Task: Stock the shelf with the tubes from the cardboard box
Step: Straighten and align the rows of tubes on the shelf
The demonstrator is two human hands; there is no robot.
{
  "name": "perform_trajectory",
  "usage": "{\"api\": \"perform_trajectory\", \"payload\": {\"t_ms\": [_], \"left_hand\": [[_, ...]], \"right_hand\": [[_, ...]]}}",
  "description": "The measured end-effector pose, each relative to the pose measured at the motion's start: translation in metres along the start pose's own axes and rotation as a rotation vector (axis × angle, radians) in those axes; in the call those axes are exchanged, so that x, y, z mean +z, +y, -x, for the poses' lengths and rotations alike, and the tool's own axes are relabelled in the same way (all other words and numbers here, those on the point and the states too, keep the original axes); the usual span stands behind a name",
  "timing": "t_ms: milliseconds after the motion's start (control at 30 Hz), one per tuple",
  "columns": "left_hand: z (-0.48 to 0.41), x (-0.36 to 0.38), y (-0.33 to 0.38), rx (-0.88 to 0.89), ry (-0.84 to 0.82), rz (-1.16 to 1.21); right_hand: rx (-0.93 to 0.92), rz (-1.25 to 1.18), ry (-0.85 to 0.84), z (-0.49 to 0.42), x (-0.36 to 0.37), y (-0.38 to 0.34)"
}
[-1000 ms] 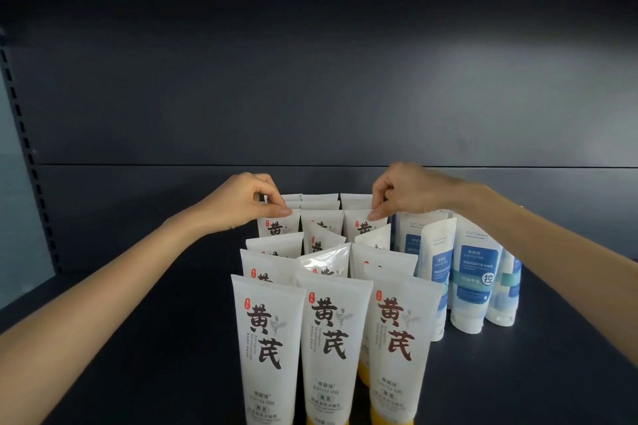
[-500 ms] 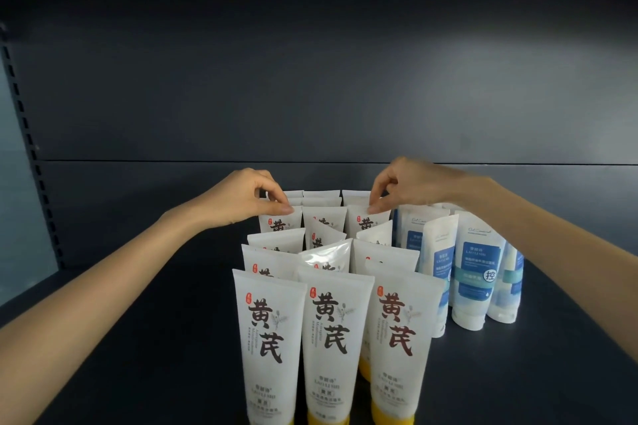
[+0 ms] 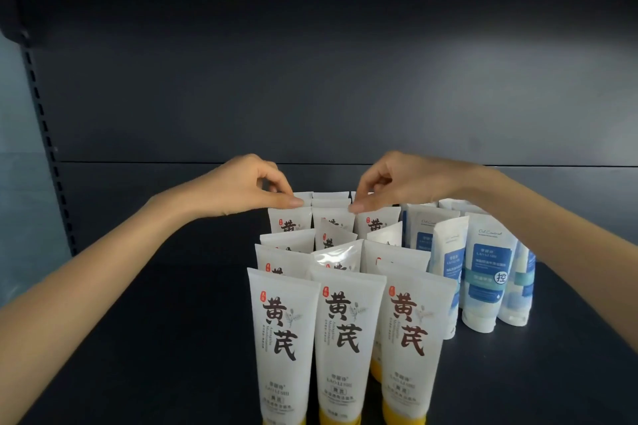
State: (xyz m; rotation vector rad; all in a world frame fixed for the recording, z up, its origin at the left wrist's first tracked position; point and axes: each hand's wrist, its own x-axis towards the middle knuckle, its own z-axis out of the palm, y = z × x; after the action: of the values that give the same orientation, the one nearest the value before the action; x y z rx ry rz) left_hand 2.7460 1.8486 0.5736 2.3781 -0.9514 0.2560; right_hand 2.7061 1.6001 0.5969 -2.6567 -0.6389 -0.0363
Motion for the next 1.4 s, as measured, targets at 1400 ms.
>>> {"api": "perform_trajectory", "payload": {"t_ms": [1400], "left_hand": [[-0.003,0.003,-0.012,-0.062,-0.102,-0.113]], "right_hand": [[-0.047,0.028,0.085,-0.020,0.029,0.006]]}}
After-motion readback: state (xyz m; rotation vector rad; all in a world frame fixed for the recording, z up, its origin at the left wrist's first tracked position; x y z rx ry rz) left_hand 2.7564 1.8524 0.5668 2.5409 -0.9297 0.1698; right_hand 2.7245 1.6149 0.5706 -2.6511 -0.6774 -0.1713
